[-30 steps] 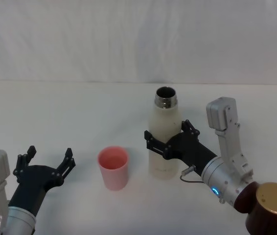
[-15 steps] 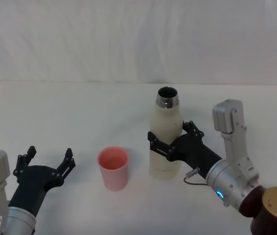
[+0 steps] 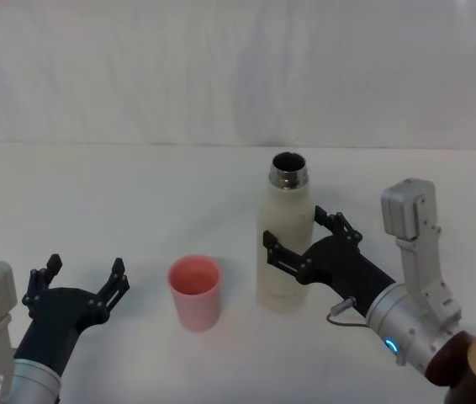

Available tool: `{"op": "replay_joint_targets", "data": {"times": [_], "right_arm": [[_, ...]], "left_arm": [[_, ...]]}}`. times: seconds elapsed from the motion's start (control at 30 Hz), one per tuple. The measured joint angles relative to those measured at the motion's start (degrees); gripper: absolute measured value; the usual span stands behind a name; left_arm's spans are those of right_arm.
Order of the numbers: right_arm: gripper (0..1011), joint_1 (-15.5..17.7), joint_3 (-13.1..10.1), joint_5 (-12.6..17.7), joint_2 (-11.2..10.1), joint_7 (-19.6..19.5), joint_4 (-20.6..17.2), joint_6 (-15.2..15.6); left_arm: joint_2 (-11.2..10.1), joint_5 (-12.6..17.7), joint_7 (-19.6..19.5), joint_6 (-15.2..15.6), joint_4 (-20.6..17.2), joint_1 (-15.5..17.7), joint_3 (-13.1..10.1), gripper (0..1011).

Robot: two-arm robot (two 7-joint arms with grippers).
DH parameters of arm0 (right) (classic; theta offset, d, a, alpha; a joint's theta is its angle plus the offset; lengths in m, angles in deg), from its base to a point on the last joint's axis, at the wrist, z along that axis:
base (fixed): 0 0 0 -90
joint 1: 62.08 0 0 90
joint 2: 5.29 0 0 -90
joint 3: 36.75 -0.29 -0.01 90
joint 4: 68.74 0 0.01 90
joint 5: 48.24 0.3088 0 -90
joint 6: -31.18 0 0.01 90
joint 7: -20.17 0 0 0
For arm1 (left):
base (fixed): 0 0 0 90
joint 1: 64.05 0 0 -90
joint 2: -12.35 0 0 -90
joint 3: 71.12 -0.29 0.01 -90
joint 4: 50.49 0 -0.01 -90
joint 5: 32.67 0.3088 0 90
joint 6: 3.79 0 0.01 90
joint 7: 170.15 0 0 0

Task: Grasp the thermos with one hand and pour water into the cup lid.

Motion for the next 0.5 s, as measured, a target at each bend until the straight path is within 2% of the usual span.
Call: {"op": "replay_joint_targets", "data": {"times": [0.27,0.5], "right_arm": [[1001,2.03,-0.36,0.03,-1.23,-0.35,-2.33,-0.55],[1001,5.8,-1.53,-0.46,-2.57,-1.55,-5.61,-2.05]], "left_arm": [[0.0,0.0,0.0,0.0,0.0,0.0,0.0,1001],[0.0,0.0,0.0,0.0,0.0,0.0,0.0,1001]]}}
